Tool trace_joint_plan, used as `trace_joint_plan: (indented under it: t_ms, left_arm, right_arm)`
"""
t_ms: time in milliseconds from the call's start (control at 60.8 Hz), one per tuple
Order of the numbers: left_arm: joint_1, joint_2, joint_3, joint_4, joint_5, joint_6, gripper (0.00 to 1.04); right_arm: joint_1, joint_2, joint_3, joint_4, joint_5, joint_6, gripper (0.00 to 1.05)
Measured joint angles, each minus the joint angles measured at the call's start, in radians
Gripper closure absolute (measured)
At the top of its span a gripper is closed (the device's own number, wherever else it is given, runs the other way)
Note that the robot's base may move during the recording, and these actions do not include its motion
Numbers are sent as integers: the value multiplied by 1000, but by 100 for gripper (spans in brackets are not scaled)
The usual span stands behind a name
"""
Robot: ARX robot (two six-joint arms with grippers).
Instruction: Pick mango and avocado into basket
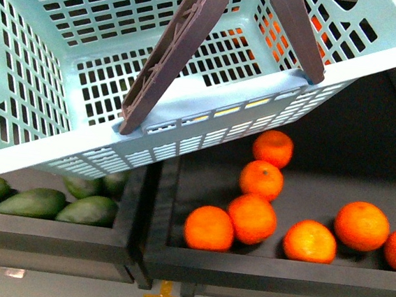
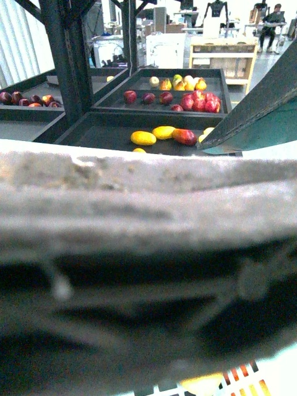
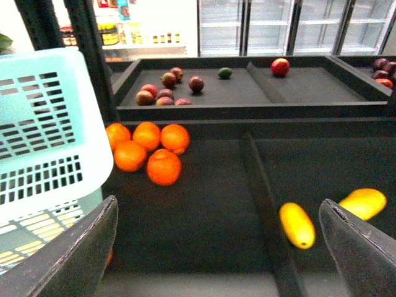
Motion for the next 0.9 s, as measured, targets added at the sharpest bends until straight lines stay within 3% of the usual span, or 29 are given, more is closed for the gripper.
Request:
trace_joint_plan:
  t_ms: [904]
  left_arm:
    - [0,2,0,0,-5,-1,76]
  right_arm:
    - [0,-1,0,-1,-2,0,9]
